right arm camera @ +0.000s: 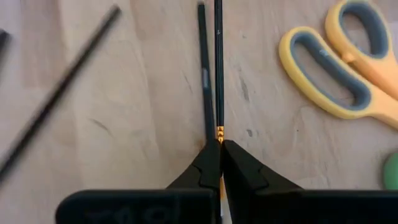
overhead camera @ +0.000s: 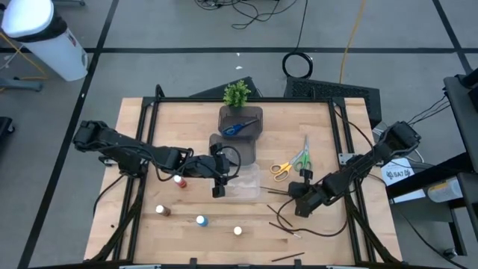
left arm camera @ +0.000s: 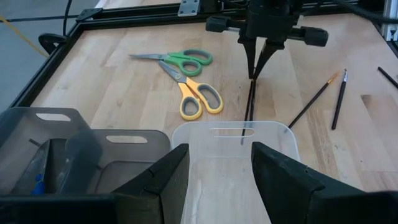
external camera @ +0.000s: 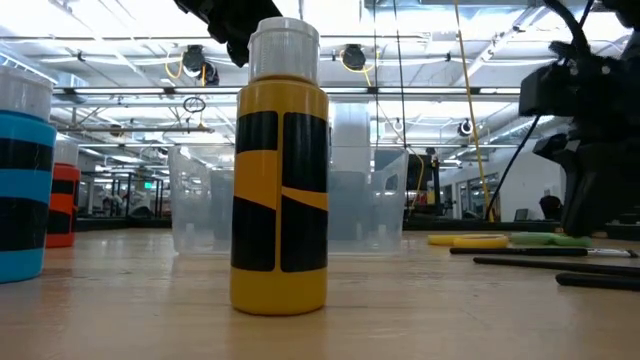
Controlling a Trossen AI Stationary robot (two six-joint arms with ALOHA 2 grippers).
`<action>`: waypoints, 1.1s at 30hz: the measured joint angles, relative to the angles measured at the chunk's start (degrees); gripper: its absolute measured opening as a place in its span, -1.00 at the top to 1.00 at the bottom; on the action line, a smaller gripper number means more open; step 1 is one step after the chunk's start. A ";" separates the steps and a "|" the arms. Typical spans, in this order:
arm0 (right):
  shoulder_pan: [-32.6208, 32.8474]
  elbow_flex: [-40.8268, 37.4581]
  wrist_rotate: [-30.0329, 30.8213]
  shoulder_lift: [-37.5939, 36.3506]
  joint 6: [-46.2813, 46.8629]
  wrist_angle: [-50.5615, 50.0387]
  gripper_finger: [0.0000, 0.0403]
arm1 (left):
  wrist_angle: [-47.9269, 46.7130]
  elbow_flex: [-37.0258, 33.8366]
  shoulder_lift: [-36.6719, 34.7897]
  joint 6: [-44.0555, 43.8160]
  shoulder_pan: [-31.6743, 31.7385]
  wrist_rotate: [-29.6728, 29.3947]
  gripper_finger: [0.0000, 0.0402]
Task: Pick & Place Paint Supplies
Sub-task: Put the gold paintbrush into the bottom black bin
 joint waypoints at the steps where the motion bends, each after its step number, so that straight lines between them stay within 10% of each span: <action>1: 0.00 0.00 0.04 -0.72 0.01 0.44 1.00 | 0.02 0.00 0.00 0.00 -0.02 0.00 0.07; 33: -7.67 0.11 8.90 -13.33 -18.33 17.55 1.00 | -0.45 0.00 -0.35 1.44 -0.01 0.00 0.07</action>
